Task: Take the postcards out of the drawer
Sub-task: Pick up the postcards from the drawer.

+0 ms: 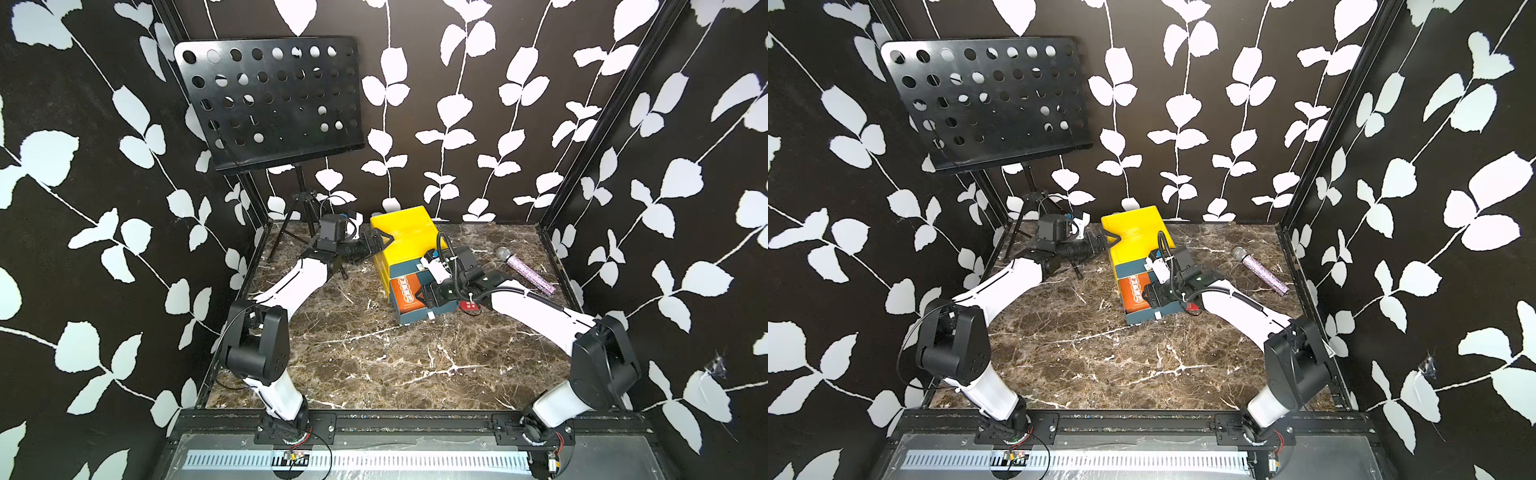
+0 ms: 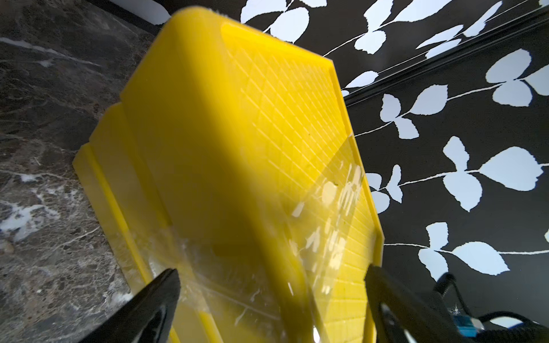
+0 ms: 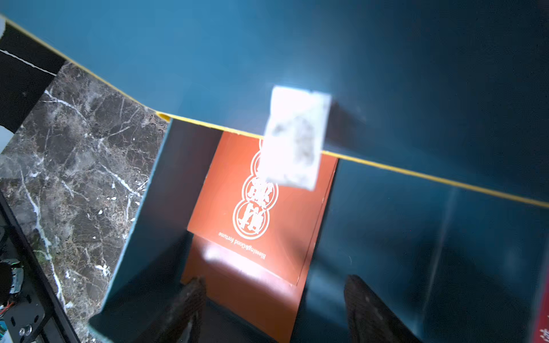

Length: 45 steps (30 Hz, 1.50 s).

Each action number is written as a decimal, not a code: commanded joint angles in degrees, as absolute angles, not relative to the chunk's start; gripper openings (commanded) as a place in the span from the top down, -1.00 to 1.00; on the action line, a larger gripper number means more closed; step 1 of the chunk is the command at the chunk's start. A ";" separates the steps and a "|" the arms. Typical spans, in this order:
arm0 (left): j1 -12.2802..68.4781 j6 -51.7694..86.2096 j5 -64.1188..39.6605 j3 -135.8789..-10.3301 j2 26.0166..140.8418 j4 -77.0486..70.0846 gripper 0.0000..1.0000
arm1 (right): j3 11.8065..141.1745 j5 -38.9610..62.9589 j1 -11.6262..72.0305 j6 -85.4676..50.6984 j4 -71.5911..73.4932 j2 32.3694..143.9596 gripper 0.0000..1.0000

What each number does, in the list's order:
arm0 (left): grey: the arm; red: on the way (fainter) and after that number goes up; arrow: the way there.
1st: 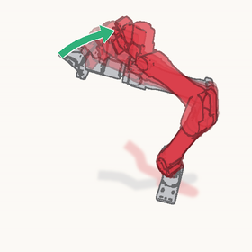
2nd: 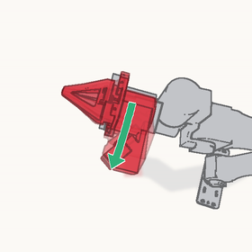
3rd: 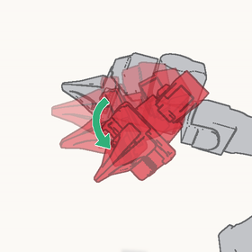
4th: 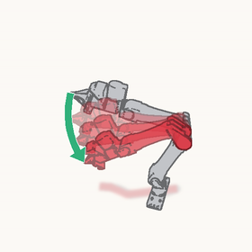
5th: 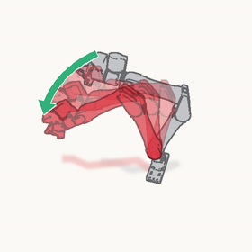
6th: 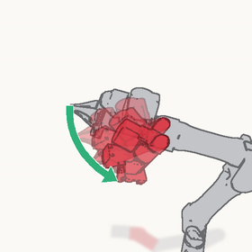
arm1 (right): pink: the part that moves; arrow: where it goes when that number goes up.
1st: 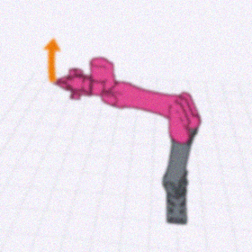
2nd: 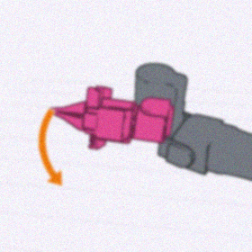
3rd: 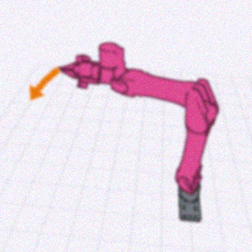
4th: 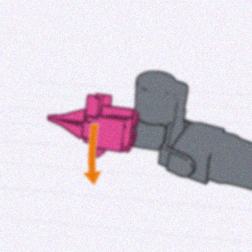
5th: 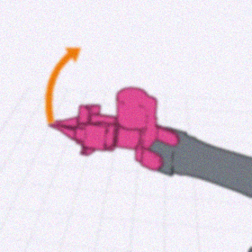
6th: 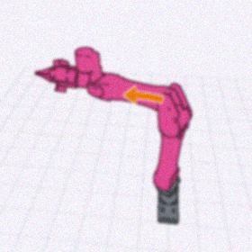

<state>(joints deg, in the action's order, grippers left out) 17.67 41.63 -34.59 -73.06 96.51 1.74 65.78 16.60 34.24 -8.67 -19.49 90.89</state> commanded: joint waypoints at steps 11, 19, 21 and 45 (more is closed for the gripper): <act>18.27 42.15 -35.07 -72.51 97.92 0.36 -0.95 | 70.99 14.53 34.63 -10.04 -17.82 99.93 -0.51; 18.72 42.91 -34.92 -72.72 99.12 0.29 -0.92 | 71.03 19.10 34.63 -12.32 -13.77 102.08 -0.52; 18.71 42.70 -32.01 -73.12 99.38 0.68 -0.92 | 71.03 18.88 34.64 -11.58 -15.23 101.71 -0.50; 18.63 46.67 -34.01 -74.30 101.61 -0.60 -0.87 | 77.62 28.18 34.15 -32.33 0.90 110.21 -0.54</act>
<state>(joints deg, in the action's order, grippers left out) 17.89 46.57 -32.08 -75.18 101.58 -2.17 77.82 24.14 34.24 -26.57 -5.56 108.79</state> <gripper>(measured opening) 0.938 0.773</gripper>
